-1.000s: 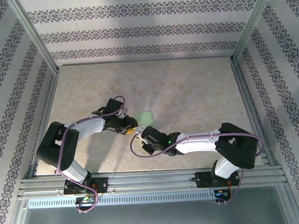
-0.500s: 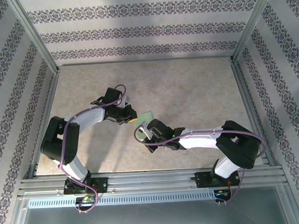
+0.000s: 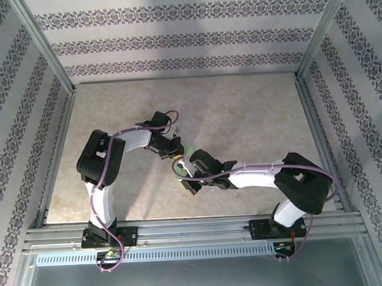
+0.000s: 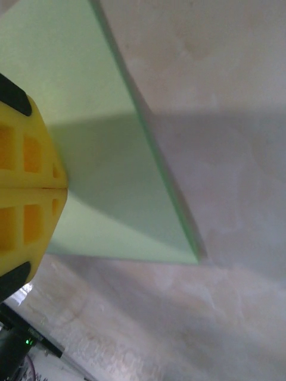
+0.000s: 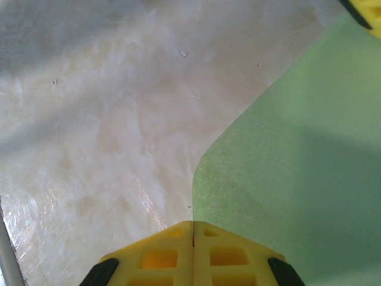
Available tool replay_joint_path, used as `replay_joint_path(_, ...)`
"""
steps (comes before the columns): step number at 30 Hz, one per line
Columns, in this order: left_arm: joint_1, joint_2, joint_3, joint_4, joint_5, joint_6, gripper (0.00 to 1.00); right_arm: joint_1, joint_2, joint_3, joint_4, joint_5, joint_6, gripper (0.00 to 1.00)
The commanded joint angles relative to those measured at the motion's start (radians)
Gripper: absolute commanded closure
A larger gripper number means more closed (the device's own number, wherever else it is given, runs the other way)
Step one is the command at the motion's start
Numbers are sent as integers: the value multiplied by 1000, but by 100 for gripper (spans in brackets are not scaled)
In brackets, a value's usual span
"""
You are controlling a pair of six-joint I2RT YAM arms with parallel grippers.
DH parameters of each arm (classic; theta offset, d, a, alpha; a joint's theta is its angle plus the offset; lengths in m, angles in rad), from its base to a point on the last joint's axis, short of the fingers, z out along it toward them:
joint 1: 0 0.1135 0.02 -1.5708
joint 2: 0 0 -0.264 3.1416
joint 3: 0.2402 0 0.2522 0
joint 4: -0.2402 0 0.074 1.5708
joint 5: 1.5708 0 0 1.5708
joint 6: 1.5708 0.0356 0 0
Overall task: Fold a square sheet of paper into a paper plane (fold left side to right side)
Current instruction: Third fold the triangle at the center of the table.
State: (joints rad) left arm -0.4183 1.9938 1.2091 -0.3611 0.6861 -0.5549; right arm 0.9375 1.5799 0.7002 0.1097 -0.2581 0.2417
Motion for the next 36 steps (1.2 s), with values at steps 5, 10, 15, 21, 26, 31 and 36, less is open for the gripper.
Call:
replay_joint_path(5, -26, 48, 6, -67, -40, 66, 94, -30, 11, -5, 18, -52, 36, 100)
replay_joint_path(10, -31, 57, -6, -75, -69, 77, 95, -57, 6, -5, 6, -58, 67, 100)
replay_joint_path(15, -32, 57, -9, -76, -76, 80, 96, -96, 9, -7, -4, -57, 104, 100)
replay_joint_path(21, -34, 56, -8, -76, -77, 79, 97, -139, 11, -5, -31, -15, 137, 100)
replay_joint_path(26, -39, 54, -10, -76, -80, 77, 97, -171, 18, 1, -46, 3, 143, 100)
replay_joint_path(31, -39, 54, -13, -76, -82, 78, 97, -188, 35, 18, -67, 15, 138, 100)
replay_joint_path(36, -40, 54, -13, -74, -83, 75, 97, -195, 46, 28, -66, 16, 133, 100)
